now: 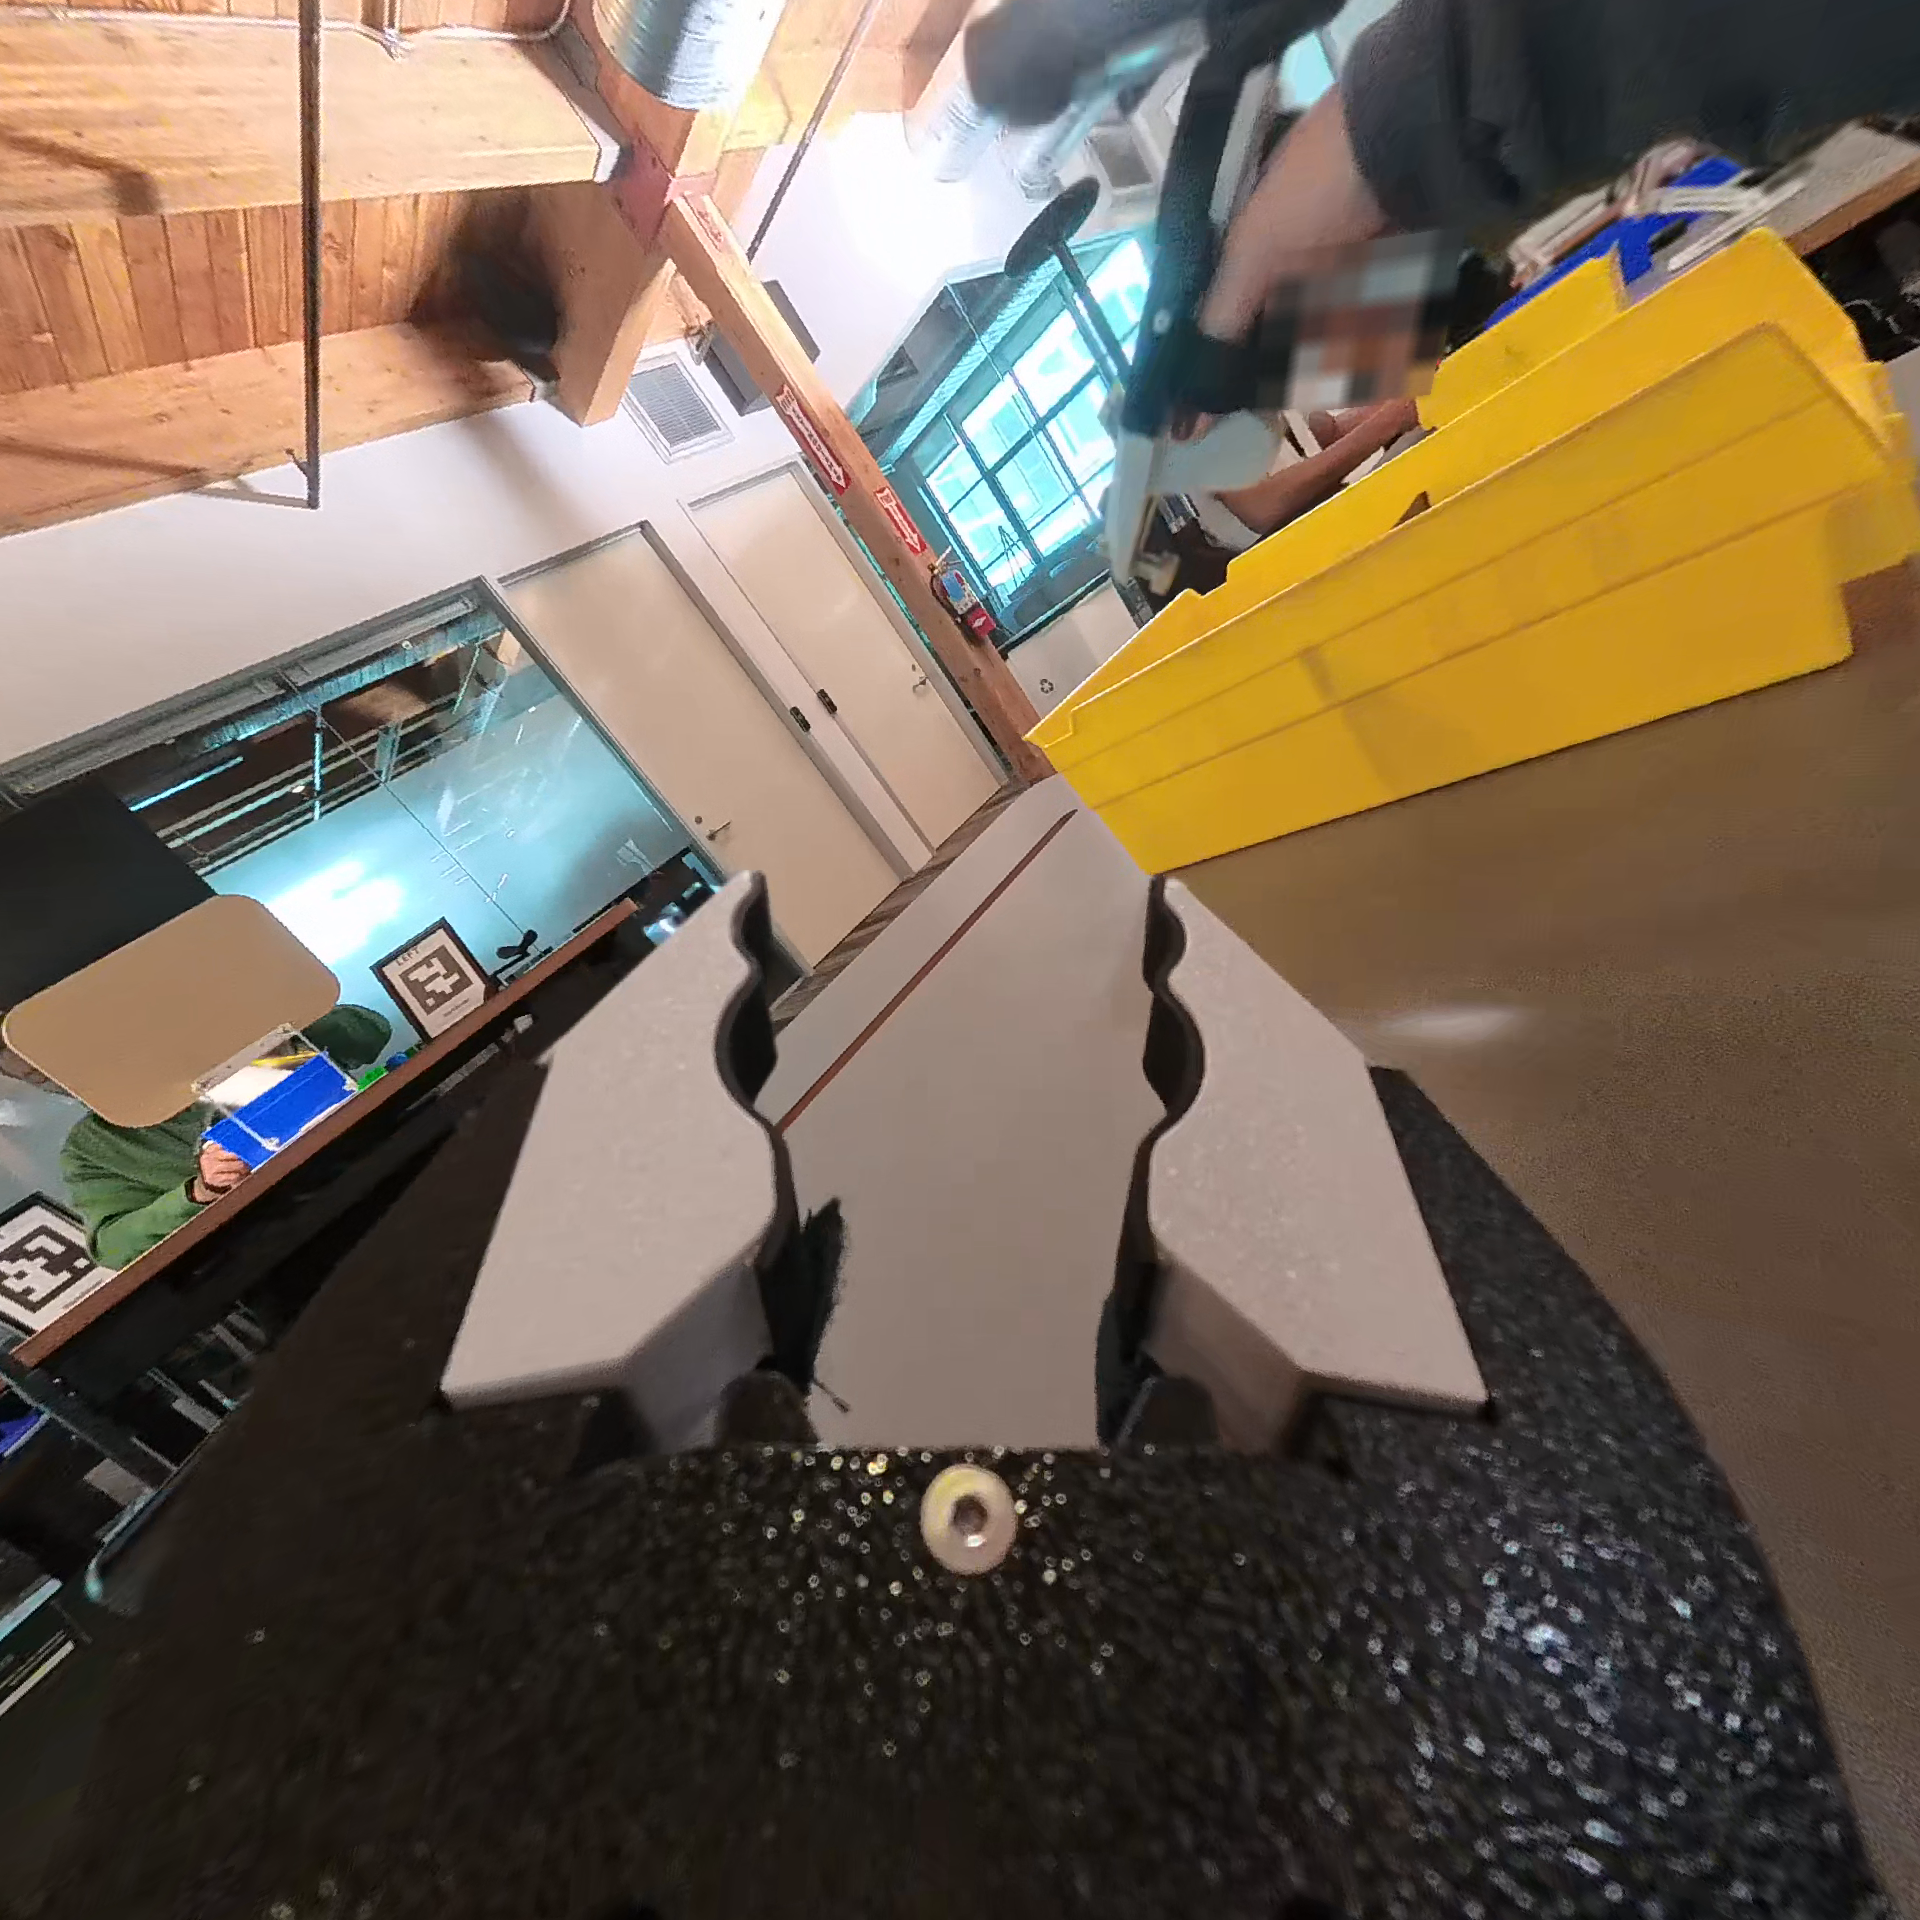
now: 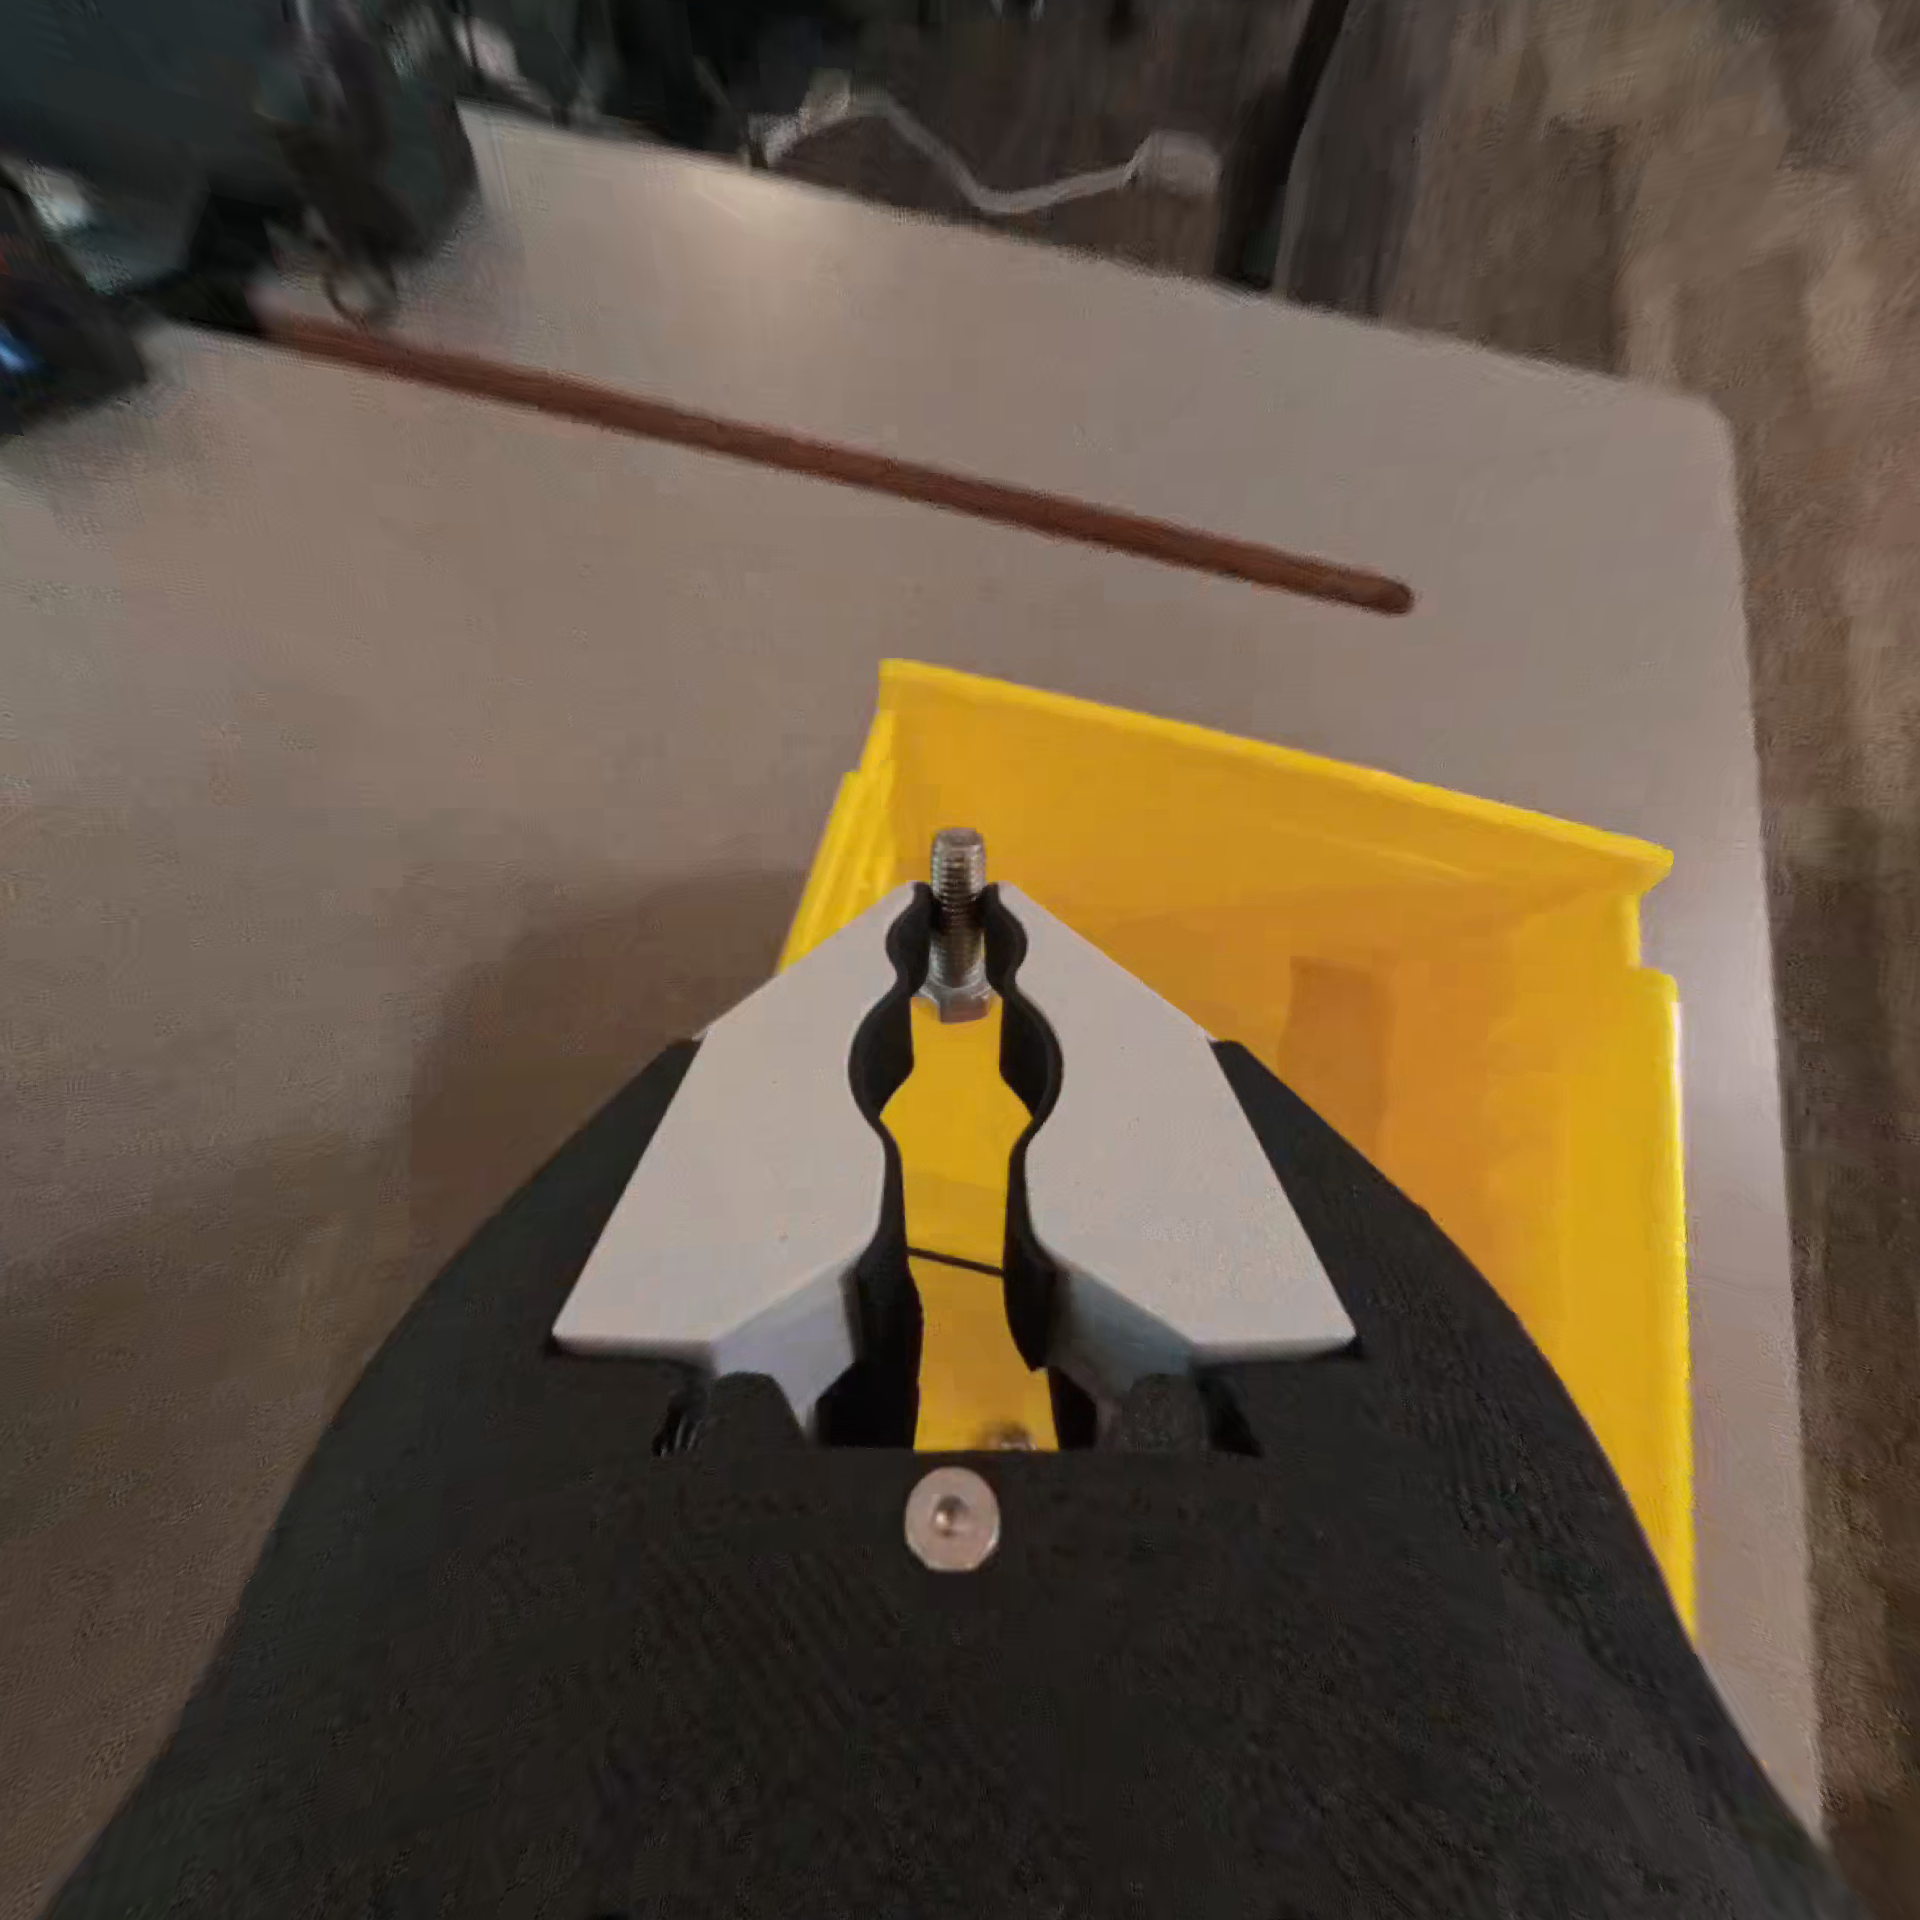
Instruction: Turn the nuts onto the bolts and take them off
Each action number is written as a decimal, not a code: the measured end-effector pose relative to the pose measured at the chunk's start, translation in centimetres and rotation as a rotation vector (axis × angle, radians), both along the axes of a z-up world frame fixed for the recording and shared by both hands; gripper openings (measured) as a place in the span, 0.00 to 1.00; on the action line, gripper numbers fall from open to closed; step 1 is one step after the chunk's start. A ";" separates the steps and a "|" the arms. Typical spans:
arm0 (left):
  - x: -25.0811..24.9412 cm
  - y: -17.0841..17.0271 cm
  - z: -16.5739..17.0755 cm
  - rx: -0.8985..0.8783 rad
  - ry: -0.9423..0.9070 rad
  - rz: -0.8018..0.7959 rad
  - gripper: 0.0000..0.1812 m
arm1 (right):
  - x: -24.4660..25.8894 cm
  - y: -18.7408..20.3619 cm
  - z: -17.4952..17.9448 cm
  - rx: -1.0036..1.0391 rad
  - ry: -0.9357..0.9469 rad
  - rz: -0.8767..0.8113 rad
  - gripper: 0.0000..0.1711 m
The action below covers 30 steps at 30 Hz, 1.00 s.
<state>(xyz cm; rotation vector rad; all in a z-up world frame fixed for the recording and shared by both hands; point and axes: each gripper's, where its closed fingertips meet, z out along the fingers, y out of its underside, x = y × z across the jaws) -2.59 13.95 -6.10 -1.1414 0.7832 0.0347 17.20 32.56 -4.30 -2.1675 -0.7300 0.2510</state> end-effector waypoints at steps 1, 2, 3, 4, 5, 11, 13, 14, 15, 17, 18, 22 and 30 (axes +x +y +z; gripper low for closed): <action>0.0 0.1 -0.1 -0.006 0.003 -0.001 0.38 | 0.6 0.6 -1.3 -0.084 -0.046 0.009 0.05; 0.1 0.1 -0.2 -0.011 0.005 -0.003 0.38 | 1.3 1.0 -2.5 -0.159 -0.090 0.008 0.05; 0.1 0.1 -0.3 -0.015 0.007 -0.005 0.37 | 1.7 1.2 -3.6 -0.222 -0.138 0.013 0.05; 0.2 0.1 -0.4 -0.021 0.010 -0.007 0.37 | 2.3 1.4 -4.6 -0.276 -0.180 0.016 0.05; 0.3 0.1 -0.5 -0.028 0.015 -0.013 0.37 | 2.8 1.5 -5.6 -0.324 -0.213 0.013 0.05; 0.5 -0.3 -0.3 -0.016 0.008 -0.033 0.30 | 4.2 1.4 -8.5 -0.420 -0.301 -0.026 0.06; 0.3 0.1 -0.6 -0.041 0.002 -0.021 0.32 | 4.1 1.0 -7.7 -0.410 -0.281 -0.046 0.06; 0.1 0.4 -0.6 -0.049 -0.003 -0.014 0.32 | 3.8 0.7 -6.6 -0.385 -0.256 -0.052 0.09; 0.0 0.6 -0.7 -0.057 -0.010 -0.008 0.32 | 3.1 0.6 -5.1 -0.328 -0.223 -0.055 0.11; -0.2 0.8 -0.7 -0.065 -0.022 -0.004 0.33 | 0.7 -0.5 -1.5 -0.162 -0.134 -0.019 0.15; -0.3 0.8 -0.7 -0.066 -0.026 -0.003 0.33 | -0.7 -1.5 0.2 -0.079 -0.098 0.020 0.17; -0.4 0.9 -0.6 -0.067 -0.031 -0.001 0.33 | -6.3 -7.0 4.3 0.285 0.029 0.195 0.20; -2.4 0.3 1.1 0.028 -0.055 0.109 0.27 | -14.7 -16.8 1.4 0.630 0.287 0.376 0.15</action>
